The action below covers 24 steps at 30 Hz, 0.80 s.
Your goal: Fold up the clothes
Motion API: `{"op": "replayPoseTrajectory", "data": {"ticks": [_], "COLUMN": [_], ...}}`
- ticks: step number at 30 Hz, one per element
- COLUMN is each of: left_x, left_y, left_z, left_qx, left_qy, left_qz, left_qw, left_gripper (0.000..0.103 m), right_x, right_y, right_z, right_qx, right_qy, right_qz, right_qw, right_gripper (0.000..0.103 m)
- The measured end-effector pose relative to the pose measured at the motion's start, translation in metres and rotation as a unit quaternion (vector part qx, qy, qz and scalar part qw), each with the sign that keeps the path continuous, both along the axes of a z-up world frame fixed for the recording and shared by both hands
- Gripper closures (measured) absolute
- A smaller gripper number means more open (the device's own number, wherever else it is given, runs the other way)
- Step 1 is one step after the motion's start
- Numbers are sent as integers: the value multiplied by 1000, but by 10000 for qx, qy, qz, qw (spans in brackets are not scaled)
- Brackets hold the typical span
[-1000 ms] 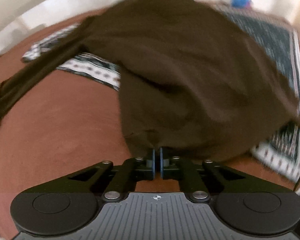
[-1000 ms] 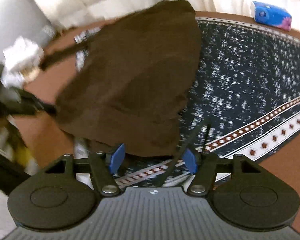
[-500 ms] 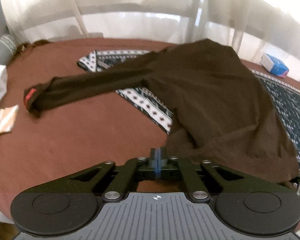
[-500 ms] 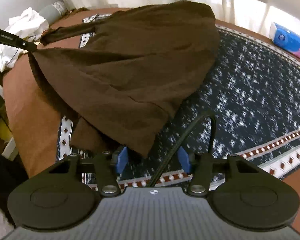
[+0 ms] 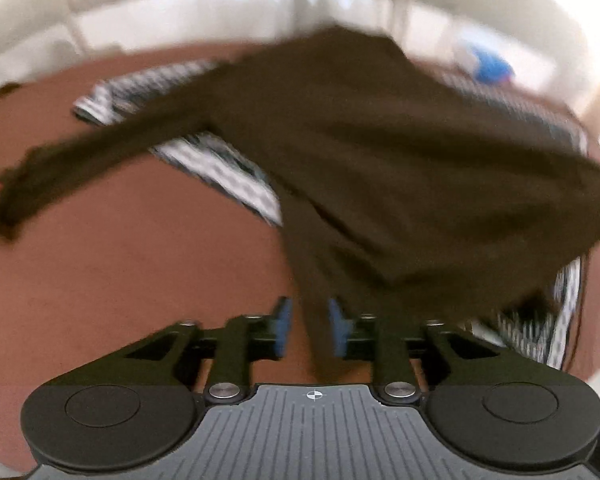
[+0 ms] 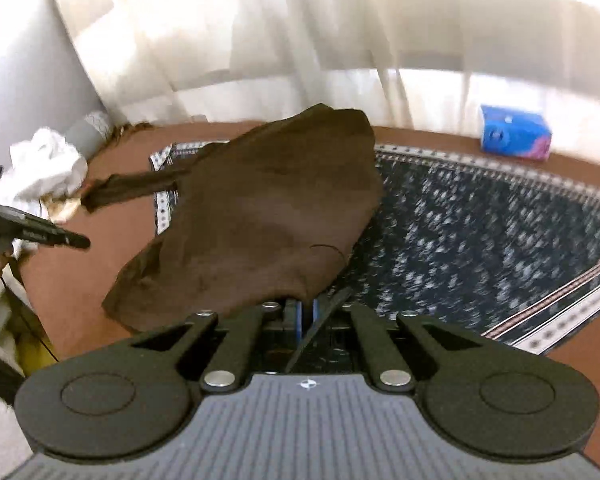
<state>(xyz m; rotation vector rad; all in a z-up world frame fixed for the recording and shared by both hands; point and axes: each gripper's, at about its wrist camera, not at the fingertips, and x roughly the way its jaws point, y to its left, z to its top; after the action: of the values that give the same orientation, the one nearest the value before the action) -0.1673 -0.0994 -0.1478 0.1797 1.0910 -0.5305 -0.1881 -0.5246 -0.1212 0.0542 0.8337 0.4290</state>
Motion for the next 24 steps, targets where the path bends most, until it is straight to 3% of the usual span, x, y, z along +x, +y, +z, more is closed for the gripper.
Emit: {"op": "replayPoseTrajectory", "data": {"ticks": [3, 5, 9, 12, 17, 21, 24], "left_x": [-5, -6, -5, 0, 6, 10, 14], "left_y": [-15, -22, -40, -52, -60, -64, -69], "left_z": [-19, -18, -8, -4, -8, -15, -18], "left_qx": [123, -51, -304, -386, -406, -429, -497], "left_qy": [203, 235, 117, 61, 160, 256, 296], "left_qz": [-187, -266, -557, -739, -912, -1014, -1069], "left_qw": [9995, 9994, 9979, 9965, 9949, 9936, 9926], "left_gripper": [54, 54, 51, 50, 50, 50, 50], "right_x": [3, 1, -7, -9, -20, -33, -43], "right_y": [3, 3, -10, -9, -1, -7, -15], "right_z": [-22, -35, -31, -25, -27, -29, -24], "right_qx": [-71, 130, 1309, 1379, 380, -575, -1231], "right_qy": [548, 905, 1032, 1132, 1741, 2287, 2450], "right_qz": [-12, -89, -473, -235, 395, 543, 365], "right_qw": [9985, 9958, 9849, 9837, 9832, 9703, 9610], "right_gripper": [88, 81, 65, 61, 56, 50, 44]}}
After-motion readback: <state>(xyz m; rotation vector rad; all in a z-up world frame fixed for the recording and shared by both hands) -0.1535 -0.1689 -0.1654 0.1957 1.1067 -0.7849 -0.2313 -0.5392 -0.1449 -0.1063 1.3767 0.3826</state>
